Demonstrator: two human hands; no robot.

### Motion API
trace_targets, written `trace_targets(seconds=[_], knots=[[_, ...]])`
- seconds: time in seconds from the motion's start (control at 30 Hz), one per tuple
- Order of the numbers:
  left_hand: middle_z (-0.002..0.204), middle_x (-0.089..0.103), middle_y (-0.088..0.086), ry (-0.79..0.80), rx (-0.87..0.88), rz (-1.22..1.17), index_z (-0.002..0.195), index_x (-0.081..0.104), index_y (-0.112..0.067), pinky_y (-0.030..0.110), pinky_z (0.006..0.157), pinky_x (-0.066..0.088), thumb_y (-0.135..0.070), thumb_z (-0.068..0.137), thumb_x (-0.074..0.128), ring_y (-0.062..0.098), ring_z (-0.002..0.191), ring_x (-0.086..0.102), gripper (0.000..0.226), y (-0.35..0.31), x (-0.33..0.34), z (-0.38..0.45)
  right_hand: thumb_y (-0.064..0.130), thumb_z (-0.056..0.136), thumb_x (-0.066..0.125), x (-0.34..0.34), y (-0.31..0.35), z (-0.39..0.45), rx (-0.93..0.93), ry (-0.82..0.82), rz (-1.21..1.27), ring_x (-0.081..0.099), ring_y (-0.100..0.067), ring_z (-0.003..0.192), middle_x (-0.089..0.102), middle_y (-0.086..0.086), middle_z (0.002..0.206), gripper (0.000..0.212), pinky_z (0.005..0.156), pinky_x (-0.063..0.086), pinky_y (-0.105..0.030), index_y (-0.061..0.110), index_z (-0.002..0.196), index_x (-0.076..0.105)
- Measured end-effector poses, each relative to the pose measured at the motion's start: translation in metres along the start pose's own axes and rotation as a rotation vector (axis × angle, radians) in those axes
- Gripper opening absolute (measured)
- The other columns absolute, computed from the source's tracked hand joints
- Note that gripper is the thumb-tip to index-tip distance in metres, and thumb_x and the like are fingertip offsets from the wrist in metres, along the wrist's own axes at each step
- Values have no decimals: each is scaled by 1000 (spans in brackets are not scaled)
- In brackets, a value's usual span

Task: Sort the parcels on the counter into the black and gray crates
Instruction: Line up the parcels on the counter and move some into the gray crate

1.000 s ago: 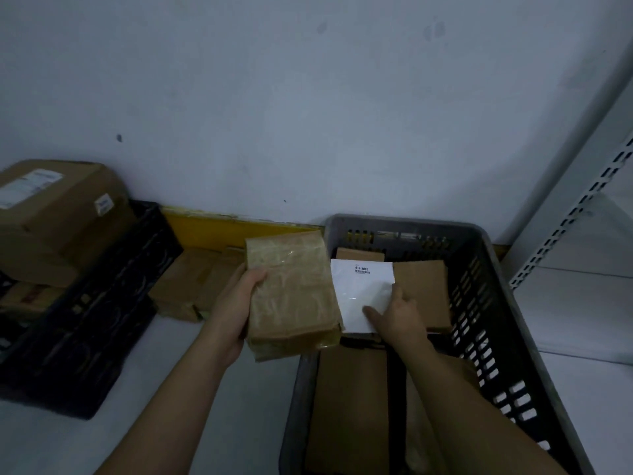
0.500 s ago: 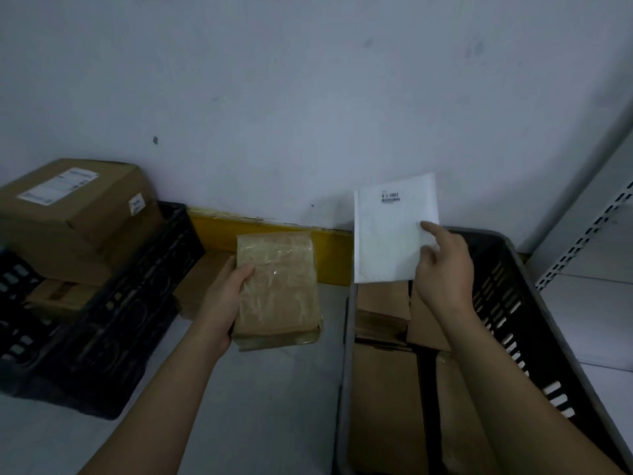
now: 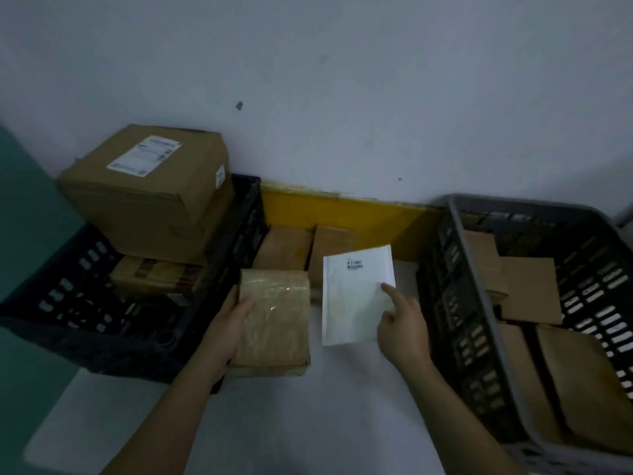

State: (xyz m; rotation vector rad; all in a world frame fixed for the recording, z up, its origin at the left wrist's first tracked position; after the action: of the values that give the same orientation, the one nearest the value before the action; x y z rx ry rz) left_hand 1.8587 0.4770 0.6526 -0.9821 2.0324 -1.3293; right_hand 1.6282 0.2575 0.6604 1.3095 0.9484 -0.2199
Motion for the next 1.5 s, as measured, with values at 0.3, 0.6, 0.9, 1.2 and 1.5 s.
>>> trace_targets(seconds=[0.3,0.6,0.9,1.2,1.5], knots=[[158,51,0,60,-100,168,164,37,-39,54,122,41,-46,111,50,27,143,50,55,54,-20,28,-2,103,53,86,-45,-45,211,196,-35,56,-21,105,52,-10,133,59,100,56,-36,16,159,49],[172,33,0,15,-73,434,169,24,-36,37,122,29,-43,111,52,27,156,34,65,99,-22,71,27,104,68,151,-57,-35,228,339,-183,62,-32,120,42,-17,152,73,104,51,-33,20,168,32],[178,7,18,-28,307,1222,168,29,-23,65,129,17,-59,104,42,41,164,3,75,110,12,54,83,94,48,169,-66,-35,144,467,-748,24,-41,156,6,-16,175,96,120,40,-53,29,168,17],[178,-16,13,65,207,1457,172,-3,-26,64,130,0,-87,90,9,36,162,-23,103,103,21,76,87,97,27,187,-77,-34,55,537,-818,-17,-45,164,-27,-14,176,100,131,5,-66,33,170,-14],[179,-9,13,47,261,1533,172,5,-27,63,130,-1,-77,100,15,35,164,-15,89,92,22,89,85,98,28,203,-64,-25,80,526,-802,-16,-48,163,-25,-19,176,99,130,4,-68,30,170,-13]])
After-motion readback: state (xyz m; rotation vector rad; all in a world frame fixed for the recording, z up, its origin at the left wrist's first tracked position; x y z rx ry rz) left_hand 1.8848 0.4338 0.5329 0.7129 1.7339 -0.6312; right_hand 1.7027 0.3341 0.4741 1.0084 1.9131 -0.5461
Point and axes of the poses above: each hand's wrist, its own z-axis towards the middle knuckle, its own x-axis out of the palm, y = z × x, the point moved 1 cm from there along z, towards the middle knuckle
